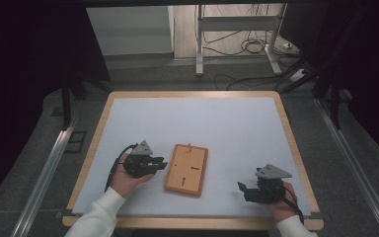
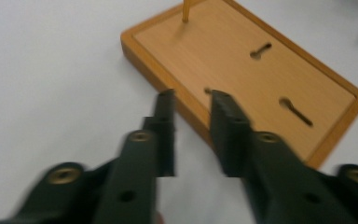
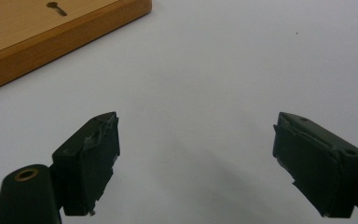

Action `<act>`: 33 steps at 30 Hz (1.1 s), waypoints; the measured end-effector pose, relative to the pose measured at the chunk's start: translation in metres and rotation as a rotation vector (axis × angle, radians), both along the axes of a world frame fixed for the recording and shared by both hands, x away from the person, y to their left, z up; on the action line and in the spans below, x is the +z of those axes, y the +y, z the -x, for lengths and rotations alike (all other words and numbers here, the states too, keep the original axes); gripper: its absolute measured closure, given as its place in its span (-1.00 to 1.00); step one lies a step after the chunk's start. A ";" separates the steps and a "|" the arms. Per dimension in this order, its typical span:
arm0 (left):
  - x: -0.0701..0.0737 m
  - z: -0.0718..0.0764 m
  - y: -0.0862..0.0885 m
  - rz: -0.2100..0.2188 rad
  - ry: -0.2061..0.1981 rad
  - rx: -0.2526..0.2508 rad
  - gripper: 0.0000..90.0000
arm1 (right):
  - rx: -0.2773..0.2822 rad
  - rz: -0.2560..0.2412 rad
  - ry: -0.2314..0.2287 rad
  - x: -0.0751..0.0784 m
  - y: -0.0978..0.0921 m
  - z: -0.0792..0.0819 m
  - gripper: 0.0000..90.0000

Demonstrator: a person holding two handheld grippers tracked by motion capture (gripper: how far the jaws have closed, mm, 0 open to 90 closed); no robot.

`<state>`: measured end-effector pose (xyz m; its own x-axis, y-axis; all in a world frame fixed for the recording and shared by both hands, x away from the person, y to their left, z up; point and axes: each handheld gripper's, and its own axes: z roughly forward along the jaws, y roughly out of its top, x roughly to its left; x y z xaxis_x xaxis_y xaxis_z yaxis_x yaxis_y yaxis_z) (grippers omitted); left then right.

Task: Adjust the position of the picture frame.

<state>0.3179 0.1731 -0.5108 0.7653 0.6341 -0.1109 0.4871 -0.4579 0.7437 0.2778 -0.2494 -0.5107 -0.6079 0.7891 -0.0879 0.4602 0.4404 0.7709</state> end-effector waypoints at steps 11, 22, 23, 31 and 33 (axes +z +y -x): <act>-0.007 0.016 0.009 -0.023 0.040 -0.019 1.00 | 0.000 0.003 -0.004 0.000 -0.001 0.000 -0.67; -0.016 0.024 0.002 -0.060 0.091 -0.057 1.00 | 0.002 0.009 -0.001 -0.001 0.000 -0.001 -0.67; -0.016 0.024 0.000 -0.059 0.091 -0.061 1.00 | 0.001 0.010 -0.002 -0.002 0.000 -0.001 -0.67; -0.018 0.024 -0.004 -0.077 0.101 -0.084 1.00 | 0.002 0.011 -0.001 -0.002 0.000 -0.001 -0.67; -0.019 0.024 -0.006 -0.090 0.103 -0.089 1.00 | 0.002 0.012 -0.002 -0.002 0.000 -0.001 -0.67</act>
<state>0.2940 0.1671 -0.5299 0.8065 0.5751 -0.1370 0.5130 -0.5655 0.6458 0.2785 -0.2492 -0.5127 -0.6092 0.7869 -0.0983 0.4581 0.4504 0.7664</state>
